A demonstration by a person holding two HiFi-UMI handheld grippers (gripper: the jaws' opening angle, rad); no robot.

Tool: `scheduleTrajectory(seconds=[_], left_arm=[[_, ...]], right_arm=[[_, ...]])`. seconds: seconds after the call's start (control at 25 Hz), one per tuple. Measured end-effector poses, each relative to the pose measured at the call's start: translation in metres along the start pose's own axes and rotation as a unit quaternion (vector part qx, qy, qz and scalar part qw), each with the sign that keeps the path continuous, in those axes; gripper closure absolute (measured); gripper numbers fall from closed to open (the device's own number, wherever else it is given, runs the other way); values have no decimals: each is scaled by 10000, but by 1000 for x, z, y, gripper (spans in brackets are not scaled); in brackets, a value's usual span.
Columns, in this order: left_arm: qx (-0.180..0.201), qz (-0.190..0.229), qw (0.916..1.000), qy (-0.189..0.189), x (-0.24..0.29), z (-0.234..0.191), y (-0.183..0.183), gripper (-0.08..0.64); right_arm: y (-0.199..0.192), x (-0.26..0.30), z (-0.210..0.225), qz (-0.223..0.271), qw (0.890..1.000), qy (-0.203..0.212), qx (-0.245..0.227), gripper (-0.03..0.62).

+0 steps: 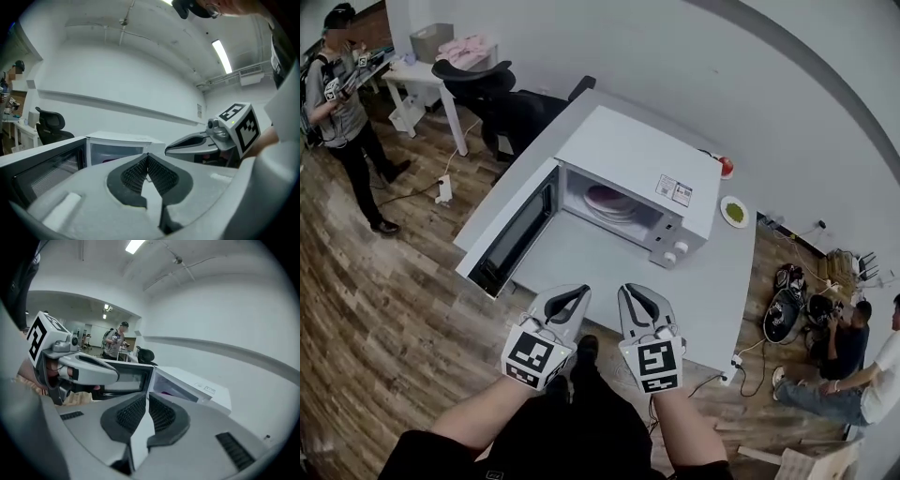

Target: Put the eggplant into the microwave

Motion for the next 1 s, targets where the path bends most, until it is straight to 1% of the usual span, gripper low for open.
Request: scheduleTrajectory(seconds=[0.12,0.32,0.4,0.48,0.56,0.76,0.88,1.0], left_arm=[[56,12,9999,-162,-15,22,8,552],[25,73,9989,-455,-29,57,25,552],[54,88,9982,-593,-36,70,33,552],[112,119,9976,-674,-41,79,43,552],[152,150,9976,-664,-44,86,51,552],[141,120,9989,-429,-49,104,56,552],[100,177,9992,-343,-59,117,61,552],[190,203,9991,-319,-75,130,67,552]], right_arm=[[2,-34,-6,184,9996,-33,198,563],[-5,-81,-4,392,9974,-7,600,563],[-6,-102,-4,493,9962,35,724,563],[-7,-120,-4,630,9942,168,858,563],[-9,-138,-1,773,9913,361,999,563],[-18,-182,13,1155,9814,727,1354,563],[-26,-205,20,1246,9786,836,1409,563],[-32,-225,22,1400,9715,883,1698,563]])
Point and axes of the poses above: the fingertips, and each gripper's own axes: x forward along the fingers, z to its right, y out of its top, the point moved 7 cm from there along -x, backward along the fingers, and after that the axes turned 8 degrees about -z, right-handed, at the moved point
